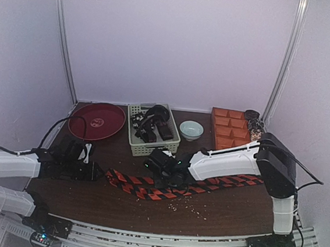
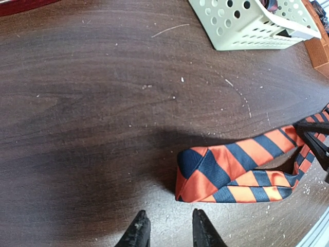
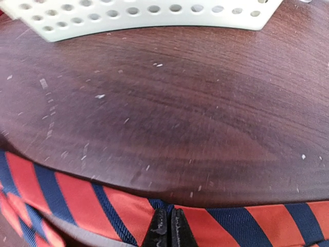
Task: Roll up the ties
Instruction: Adjust the tie at the center of the board.
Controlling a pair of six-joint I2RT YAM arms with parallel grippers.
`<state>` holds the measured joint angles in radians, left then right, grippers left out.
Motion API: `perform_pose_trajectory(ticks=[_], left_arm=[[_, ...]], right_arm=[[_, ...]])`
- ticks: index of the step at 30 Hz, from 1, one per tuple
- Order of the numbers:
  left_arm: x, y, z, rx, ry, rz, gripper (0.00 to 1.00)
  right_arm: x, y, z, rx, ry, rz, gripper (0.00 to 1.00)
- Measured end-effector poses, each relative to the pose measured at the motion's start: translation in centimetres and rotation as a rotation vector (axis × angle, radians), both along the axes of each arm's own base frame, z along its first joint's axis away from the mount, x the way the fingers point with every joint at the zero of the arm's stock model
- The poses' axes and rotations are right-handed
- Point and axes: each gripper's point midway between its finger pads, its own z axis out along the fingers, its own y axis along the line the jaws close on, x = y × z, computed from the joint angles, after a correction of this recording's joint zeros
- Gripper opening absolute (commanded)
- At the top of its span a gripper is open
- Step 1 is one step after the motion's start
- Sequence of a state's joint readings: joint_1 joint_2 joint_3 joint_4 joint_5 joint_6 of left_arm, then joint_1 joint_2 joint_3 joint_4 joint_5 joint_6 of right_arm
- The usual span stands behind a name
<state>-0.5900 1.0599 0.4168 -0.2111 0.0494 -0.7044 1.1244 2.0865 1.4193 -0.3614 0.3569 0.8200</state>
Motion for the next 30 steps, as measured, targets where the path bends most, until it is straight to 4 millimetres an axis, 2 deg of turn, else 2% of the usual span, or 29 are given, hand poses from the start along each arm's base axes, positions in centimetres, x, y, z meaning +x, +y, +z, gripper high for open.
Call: perform_pose_trajectory(ticks=[5,8,11,15,20,23,30], left_arm=[[0.2,-0.1,0.3,0.0,-0.01,-0.006,0.3],[0.3,-0.2,0.6,0.003,-0.02,-0.015,0.32],[0.4,-0.3,0.7,0.003,-0.025,-0.021,0.34],[0.5,-0.4,0.7,0.005,-0.024,-0.025,0.35],[0.6,-0.6,-0.4,0.027,0.008,-0.037,0.35],[0.7,-1.0,-0.7,0.026,0.015,-0.052,0.36],[1.0,-1.5,-0.4,0.008,0.005,-0.067,0.37]], right_arm=[[-1.5,0.2,2.2,0.058,0.007,0.022,0.0],[-2.3,0.3,2.9,0.091,0.014,0.032,0.0],[-2.9,0.3,2.7,0.114,0.027,0.036,0.0],[-3.8,0.2,1.6,0.122,0.051,0.043,0.0],[-4.2,0.2,1.0,0.14,0.064,0.038,0.0],[-4.3,0.1,1.3,0.16,0.062,0.041,0.0],[-4.4,0.8,3.5,0.239,0.036,0.054,0.0]])
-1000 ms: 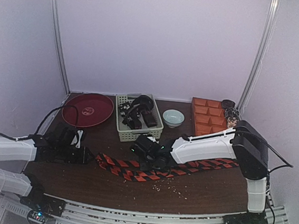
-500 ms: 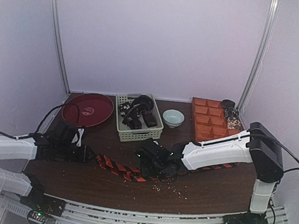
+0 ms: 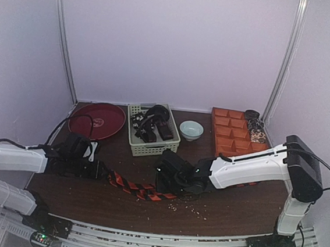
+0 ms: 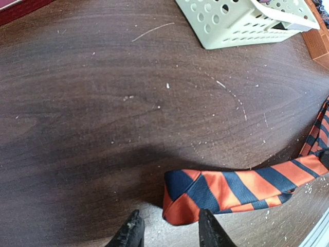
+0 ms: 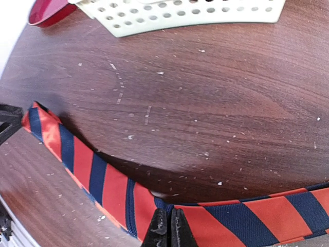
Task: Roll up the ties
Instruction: Adjust the tie at the center of the board.
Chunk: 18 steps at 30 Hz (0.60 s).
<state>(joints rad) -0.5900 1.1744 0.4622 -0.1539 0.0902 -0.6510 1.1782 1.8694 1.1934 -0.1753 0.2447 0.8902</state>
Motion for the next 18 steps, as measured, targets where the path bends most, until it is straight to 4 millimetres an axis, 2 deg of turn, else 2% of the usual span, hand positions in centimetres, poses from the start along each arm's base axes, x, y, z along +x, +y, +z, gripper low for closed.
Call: perform_pose_trajectory(ticks=[5,11,18], left_arm=[[0.3,-0.3,0.3,-0.004,-0.014,-0.011,0.38],[0.4,-0.3,0.3,0.004,-0.022,-0.019,0.38],[0.8,-0.5,-0.5,0.031,-0.009,-0.035,0.37]], right_arm=[[-0.5,0.2,0.7,0.027,-0.01,0.012,0.0],[-1.6,-0.2,-0.5,0.01,0.002,0.031,0.02],[-1.7,-0.5,-0.9,0.002,0.003,0.032,0.2]])
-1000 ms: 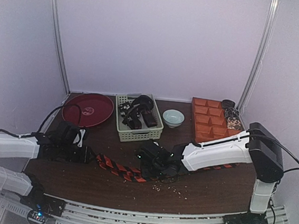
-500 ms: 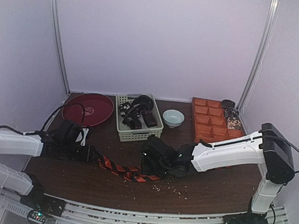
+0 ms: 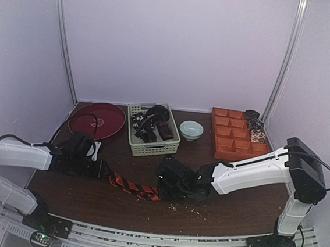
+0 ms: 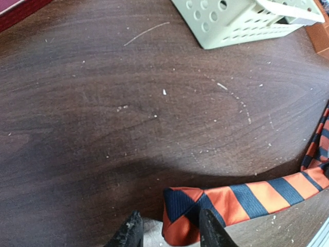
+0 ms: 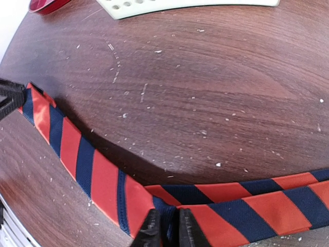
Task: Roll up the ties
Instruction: Adjust the tie at the center of the board.
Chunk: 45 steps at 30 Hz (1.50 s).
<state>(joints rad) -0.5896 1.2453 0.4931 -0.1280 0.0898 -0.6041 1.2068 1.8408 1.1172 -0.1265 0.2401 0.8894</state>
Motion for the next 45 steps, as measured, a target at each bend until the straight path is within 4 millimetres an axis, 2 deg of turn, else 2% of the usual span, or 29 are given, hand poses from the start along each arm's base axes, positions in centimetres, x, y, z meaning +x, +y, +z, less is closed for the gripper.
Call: perform_pose_trajectory(ticks=[6,10,13,16,18,21,25,27,33,36,42,45], left_arm=[[0.1,0.0,-0.6,0.021,0.014,-0.005,0.32],[0.2,0.0,-0.6,0.023,0.009,-0.005,0.28],[0.3,0.1,-0.6,0.025,0.007,-0.001,0.24],[0.3,0.2,-0.7,0.028,0.004,0.003,0.2],[0.1,0.3,-0.8,0.03,0.006,0.003,0.17],[-0.2,0.5,-0.7,0.024,0.004,0.007,0.15],[-0.7,0.6,0.0,-0.007,-0.007,0.009,0.11],[-1.0,0.5,0.4,-0.032,-0.011,0.009,0.09],[-2.4,0.1,1.8,-0.132,-0.024,-0.002,0.04],[-3.5,0.3,1.4,-0.165,-0.003,0.002,0.04],[-5.5,0.7,-0.3,-0.197,0.066,0.006,0.04],[-5.7,0.1,-0.2,-0.233,0.075,-0.01,0.04]], right_arm=[[0.2,-0.8,0.3,-0.034,-0.022,-0.002,0.3],[0.4,-1.7,2.1,-0.03,-0.052,-0.015,0.31],[0.9,-3.1,3.5,-0.015,-0.073,-0.042,0.31],[2.2,-5.9,3.9,-0.028,-0.087,-0.108,0.3],[3.4,-8.2,3.6,-0.052,-0.095,-0.163,0.3],[4.8,-12.2,2.0,-0.105,-0.084,-0.251,0.29],[5.9,-17.2,-0.5,-0.202,-0.055,-0.35,0.29],[6.2,-19.0,-1.2,-0.236,-0.048,-0.386,0.28],[6.1,-21.7,-2.9,-0.285,-0.025,-0.442,0.27],[6.0,-22.8,-3.8,-0.299,-0.016,-0.47,0.25],[7.0,-23.7,-3.9,-0.257,-0.038,-0.55,0.24],[7.5,-24.3,-3.9,-0.236,-0.051,-0.593,0.24]])
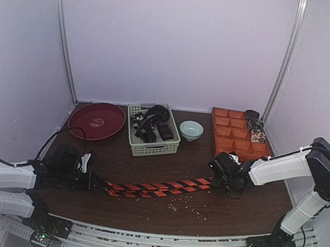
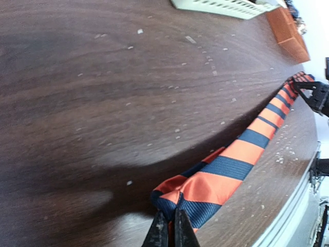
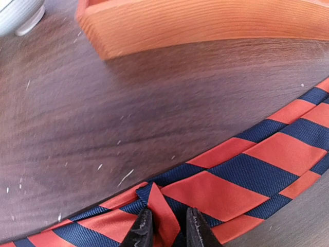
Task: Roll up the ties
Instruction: Adjust the tie at the center of the board.
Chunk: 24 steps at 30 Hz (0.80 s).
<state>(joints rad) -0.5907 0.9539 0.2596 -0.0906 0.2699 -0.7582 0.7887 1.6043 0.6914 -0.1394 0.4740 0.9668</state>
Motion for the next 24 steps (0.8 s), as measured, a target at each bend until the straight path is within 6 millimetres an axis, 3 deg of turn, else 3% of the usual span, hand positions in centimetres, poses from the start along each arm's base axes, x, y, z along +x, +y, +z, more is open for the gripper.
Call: perform_pose_trajectory(ticks=[5,11,14,19,24], left_arm=[[0.9,-1.7,0.6,-0.068,-0.034,-0.036,0.04],[2.4,-3.4,-1.6,-0.028,0.029,-0.071,0.04],[2.8,-3.3,-2.0,0.006,0.024,-0.062,0.14],[2.8,-1.7,-2.2,0.084,0.01,-0.012,0.26],[3.0,-0.2,-0.9,0.141,-0.012,0.038,0.3]], right_arm=[[0.8,-1.5,0.0,0.008,-0.025,-0.067,0.23],[1.7,-2.9,0.1,0.021,-0.034,-0.129,0.25],[1.4,-3.0,0.3,0.016,-0.015,-0.125,0.28],[0.4,-1.5,2.4,0.064,-0.014,-0.064,0.32],[1.1,0.6,4.9,0.107,-0.053,-0.008,0.29]])
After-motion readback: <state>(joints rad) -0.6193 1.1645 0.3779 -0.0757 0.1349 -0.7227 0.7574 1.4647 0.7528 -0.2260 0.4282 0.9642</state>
